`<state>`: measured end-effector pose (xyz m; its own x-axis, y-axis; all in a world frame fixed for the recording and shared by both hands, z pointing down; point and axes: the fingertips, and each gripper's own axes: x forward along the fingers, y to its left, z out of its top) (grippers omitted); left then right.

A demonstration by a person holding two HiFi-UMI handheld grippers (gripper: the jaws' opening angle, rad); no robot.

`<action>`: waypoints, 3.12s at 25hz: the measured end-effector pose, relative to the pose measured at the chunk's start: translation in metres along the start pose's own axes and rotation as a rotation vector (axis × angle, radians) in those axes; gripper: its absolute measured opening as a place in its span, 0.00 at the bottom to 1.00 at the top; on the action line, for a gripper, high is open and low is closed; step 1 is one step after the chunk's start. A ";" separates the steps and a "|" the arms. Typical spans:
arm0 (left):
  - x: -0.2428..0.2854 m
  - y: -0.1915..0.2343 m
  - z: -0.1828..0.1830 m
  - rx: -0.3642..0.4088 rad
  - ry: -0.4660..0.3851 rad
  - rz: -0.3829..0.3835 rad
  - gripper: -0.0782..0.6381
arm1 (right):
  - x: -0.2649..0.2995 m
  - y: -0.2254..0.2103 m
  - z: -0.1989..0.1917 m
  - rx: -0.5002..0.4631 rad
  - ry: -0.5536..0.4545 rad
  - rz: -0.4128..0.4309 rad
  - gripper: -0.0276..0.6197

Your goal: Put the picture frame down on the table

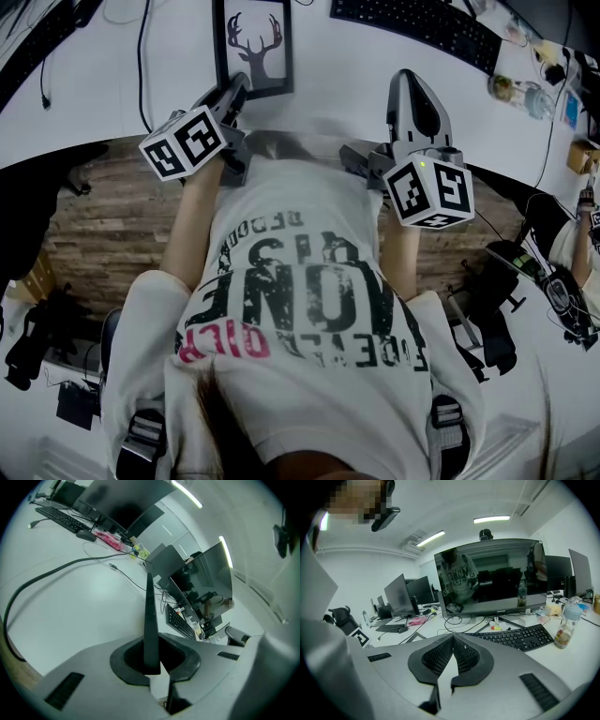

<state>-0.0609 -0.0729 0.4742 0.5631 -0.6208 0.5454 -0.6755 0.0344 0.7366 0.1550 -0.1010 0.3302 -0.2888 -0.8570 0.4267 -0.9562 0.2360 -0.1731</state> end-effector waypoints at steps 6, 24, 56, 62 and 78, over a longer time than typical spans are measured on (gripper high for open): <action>0.004 0.012 -0.002 -0.015 0.006 0.012 0.17 | 0.002 0.000 -0.001 0.002 0.004 0.004 0.04; 0.012 0.037 -0.009 0.015 0.039 0.076 0.26 | 0.006 0.000 -0.003 0.000 0.012 0.008 0.04; 0.012 0.063 -0.009 0.303 0.052 0.290 0.40 | 0.005 -0.003 -0.002 0.003 0.012 -0.001 0.04; 0.013 0.062 -0.009 0.324 0.053 0.304 0.40 | 0.004 -0.001 -0.002 0.003 0.012 0.002 0.04; 0.011 0.066 -0.008 0.409 0.070 0.341 0.41 | 0.002 -0.001 -0.003 0.013 0.004 -0.004 0.04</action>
<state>-0.0954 -0.0713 0.5319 0.3003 -0.5732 0.7624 -0.9480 -0.0913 0.3048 0.1554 -0.1019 0.3339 -0.2849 -0.8560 0.4313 -0.9567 0.2261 -0.1832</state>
